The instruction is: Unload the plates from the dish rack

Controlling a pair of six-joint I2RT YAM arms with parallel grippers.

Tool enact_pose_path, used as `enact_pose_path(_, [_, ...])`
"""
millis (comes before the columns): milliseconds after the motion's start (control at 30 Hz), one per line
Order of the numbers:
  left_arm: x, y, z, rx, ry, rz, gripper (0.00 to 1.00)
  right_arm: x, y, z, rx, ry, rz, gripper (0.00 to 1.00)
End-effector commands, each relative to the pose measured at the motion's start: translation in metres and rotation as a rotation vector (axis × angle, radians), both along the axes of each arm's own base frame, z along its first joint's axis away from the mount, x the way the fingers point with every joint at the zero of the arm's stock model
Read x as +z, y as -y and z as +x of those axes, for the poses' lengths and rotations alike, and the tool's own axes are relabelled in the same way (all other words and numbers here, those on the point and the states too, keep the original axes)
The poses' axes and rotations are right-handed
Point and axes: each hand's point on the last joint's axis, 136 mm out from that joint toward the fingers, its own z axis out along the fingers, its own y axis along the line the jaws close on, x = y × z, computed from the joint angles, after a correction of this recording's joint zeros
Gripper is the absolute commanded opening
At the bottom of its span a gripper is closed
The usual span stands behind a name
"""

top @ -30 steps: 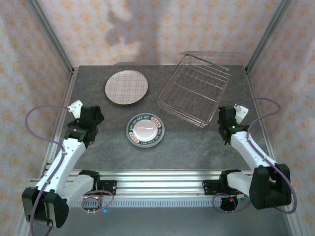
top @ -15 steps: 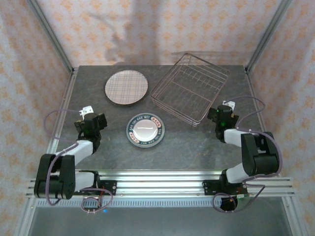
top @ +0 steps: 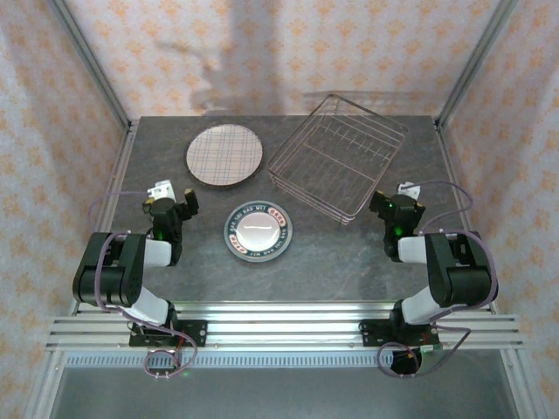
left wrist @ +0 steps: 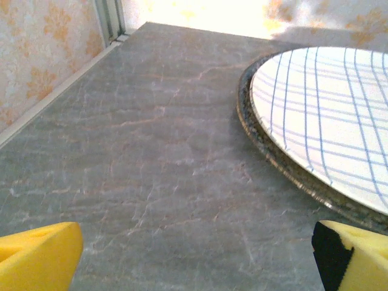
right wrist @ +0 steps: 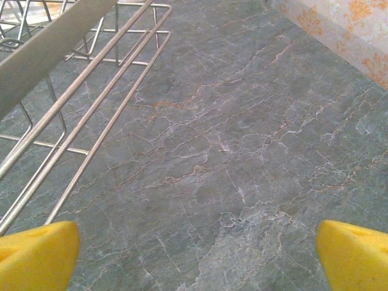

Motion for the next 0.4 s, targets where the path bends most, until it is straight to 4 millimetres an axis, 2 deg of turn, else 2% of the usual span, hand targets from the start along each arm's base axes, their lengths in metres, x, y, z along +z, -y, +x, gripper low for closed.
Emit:
enact_pose_path(0, [0.009,0.005,0.004,-0.031,0.025,0.024,0.99,0.014,0.000,0.010,-0.003,0.042,-0.027,0.99])
enact_pose_path(300, [0.009,0.004,0.005,-0.018,0.016,0.036,0.99,0.014,0.000,0.009,-0.003,0.043,-0.026,0.99])
enact_pose_path(367, [0.016,-0.005,-0.006,0.050,0.074,0.044,0.99,0.015,0.005,0.003,-0.042,0.062,-0.041,0.99])
